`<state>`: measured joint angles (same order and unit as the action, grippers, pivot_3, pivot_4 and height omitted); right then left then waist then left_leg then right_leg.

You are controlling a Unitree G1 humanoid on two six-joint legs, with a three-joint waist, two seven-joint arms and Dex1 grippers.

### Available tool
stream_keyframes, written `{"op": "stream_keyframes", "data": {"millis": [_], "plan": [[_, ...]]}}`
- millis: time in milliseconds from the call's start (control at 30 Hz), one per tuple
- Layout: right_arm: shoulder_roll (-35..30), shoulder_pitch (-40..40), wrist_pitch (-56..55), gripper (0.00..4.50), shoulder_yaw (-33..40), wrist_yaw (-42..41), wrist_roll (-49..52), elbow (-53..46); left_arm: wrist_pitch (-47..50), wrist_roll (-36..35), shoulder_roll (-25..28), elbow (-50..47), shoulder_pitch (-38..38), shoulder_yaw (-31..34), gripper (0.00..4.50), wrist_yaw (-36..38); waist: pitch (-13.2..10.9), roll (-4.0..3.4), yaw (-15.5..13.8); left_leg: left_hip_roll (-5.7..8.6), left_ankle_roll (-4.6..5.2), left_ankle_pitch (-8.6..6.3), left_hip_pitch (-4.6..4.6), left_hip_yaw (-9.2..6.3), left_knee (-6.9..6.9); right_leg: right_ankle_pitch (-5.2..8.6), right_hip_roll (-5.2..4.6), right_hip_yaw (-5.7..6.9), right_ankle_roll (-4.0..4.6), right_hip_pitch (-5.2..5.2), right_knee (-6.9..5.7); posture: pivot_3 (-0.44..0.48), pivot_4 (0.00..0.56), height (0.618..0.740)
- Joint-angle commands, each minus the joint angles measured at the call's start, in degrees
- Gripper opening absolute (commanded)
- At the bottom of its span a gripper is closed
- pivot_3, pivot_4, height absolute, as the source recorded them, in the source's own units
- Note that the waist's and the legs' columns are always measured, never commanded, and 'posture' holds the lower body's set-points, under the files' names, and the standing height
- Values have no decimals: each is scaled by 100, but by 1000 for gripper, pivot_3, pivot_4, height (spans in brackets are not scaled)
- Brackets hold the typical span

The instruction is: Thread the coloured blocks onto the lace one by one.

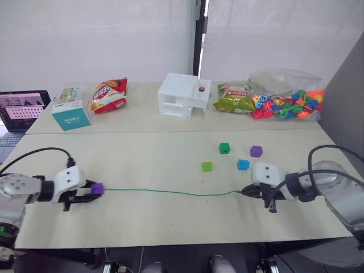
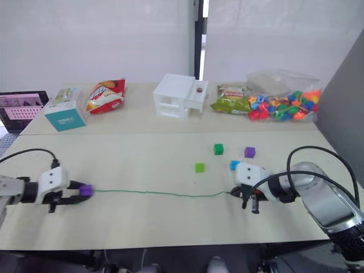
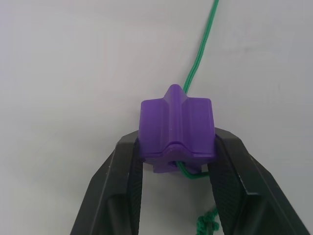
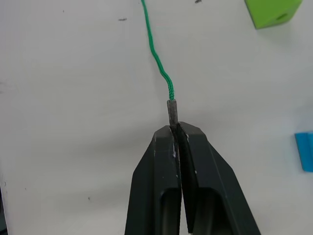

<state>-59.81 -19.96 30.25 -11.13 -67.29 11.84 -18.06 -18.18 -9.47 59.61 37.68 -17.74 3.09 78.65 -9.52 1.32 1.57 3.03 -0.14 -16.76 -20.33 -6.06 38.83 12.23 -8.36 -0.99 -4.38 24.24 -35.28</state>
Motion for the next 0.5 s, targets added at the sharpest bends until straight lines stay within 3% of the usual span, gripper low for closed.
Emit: {"op": "stream_keyframes", "data": {"millis": [33,67,267,400,500], "plan": [[73,-194,37,0,-35,-18,-55,-62,-380,126,153,734,-152,70,1879,149,0,0,-13,-1,0,0,0,0,0,0,0,1,0,1,-2,0,150,740],[113,-230,31,0,-68,-20,-66,-57,-404,112,182,902,-251,92,2414,216,0,0,-18,-1,0,0,1,0,1,0,0,2,0,1,-4,0,150,740],[484,-591,163,0,-368,2,-118,-47,-296,234,639,1926,-1234,169,4407,421,-6,14,26,-1,-1,1,0,1,8,0,1,4,0,14,-49,0,150,740],[616,-742,276,0,-477,-39,-142,-52,-92,101,749,1940,-1711,210,4473,885,-6,14,22,2,1,0,-3,0,8,0,-1,5,0,13,-61,0,150,740],[650,-754,369,0,-515,-40,-146,-75,1211,-790,373,870,-1888,535,4473,1287,-6,14,-22,3,1,0,-13,-6,13,0,-2,12,0,13,-71,0,150,740]]}}
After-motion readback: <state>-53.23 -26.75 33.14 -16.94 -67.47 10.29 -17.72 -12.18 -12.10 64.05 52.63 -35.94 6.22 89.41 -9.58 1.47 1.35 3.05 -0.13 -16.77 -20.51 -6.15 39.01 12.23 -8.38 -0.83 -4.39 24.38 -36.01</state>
